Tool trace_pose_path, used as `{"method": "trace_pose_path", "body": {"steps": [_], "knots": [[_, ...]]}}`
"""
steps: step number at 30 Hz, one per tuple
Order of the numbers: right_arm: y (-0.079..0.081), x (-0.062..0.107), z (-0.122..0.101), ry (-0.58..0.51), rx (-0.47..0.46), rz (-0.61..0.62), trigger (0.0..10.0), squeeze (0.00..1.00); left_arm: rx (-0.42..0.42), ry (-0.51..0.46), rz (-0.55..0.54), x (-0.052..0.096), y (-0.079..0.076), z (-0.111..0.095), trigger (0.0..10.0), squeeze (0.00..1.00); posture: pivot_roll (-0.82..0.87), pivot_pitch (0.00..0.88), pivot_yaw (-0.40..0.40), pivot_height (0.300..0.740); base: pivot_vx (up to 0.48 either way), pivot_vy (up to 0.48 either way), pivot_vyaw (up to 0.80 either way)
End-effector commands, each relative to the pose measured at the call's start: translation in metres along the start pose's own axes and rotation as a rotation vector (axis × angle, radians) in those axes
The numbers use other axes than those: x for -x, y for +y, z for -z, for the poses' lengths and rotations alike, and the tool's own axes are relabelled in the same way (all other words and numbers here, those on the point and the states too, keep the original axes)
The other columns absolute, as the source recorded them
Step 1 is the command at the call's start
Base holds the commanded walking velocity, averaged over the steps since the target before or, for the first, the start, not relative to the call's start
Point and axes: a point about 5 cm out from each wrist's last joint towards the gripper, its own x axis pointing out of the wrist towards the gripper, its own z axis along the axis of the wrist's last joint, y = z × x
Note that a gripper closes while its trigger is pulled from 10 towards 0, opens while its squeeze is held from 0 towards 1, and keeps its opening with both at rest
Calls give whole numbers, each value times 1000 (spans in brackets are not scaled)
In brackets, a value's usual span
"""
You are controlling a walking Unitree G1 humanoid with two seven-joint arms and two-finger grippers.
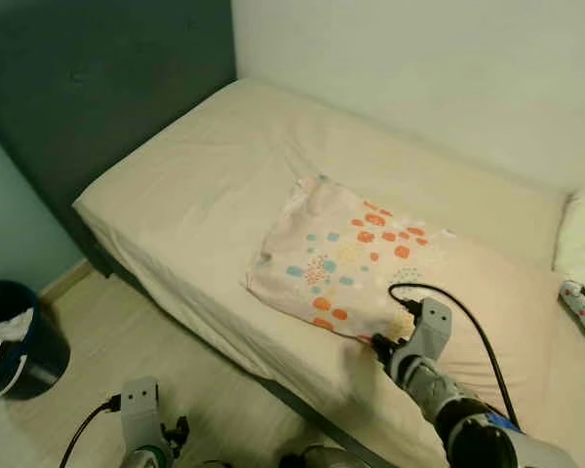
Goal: Clean up the room
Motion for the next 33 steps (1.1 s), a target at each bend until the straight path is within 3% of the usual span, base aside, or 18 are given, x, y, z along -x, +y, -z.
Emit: {"method": "trace_pose_path", "body": {"steps": [1, 8, 10, 15, 23, 29, 33], "knots": [[-4, 1, 6, 26, -60, 25, 10000, 0, -27, 11, 9, 2, 0, 7, 10000, 0, -38, 60, 5, 730, 0, 0, -725], [1, 0, 15, 52, 31, 24, 10000, 0, -57, 2, 29, 4, 3, 11, 10000, 0, -21, 90, 3, 730, 0, -178, -413], [5, 0, 22, 77, 80, 2, 10000, 0, -42, -9, -23, 4, 10, 8, 10000, 0, -21, 98, 3, 730, 0, -472, 0], [6, 0, 25, 83, 81, -1, 10000, 0, -12, -18, -42, 4, 13, 7, 10000, 0, -21, 101, 3, 730, 0, -402, 0], [8, 0, 21, 57, 70, -17, 10000, 0, -52, -26, -22, 5, 11, 8, 10000, 0, -17, 130, 11, 730, 0, 0, 0], [16, -1, 19, 34, 9, -70, 10000, 0, -102, -51, -2, 8, 10, 12, 10000, 0, 14, 186, 24, 730, 0, 0, 0], [27, -2, 19, 19, -14, -125, 10000, 0, -178, -104, 11, 11, 14, 11, 10000, 0, 33, 240, 37, 730, 0, 0, 0]]}}
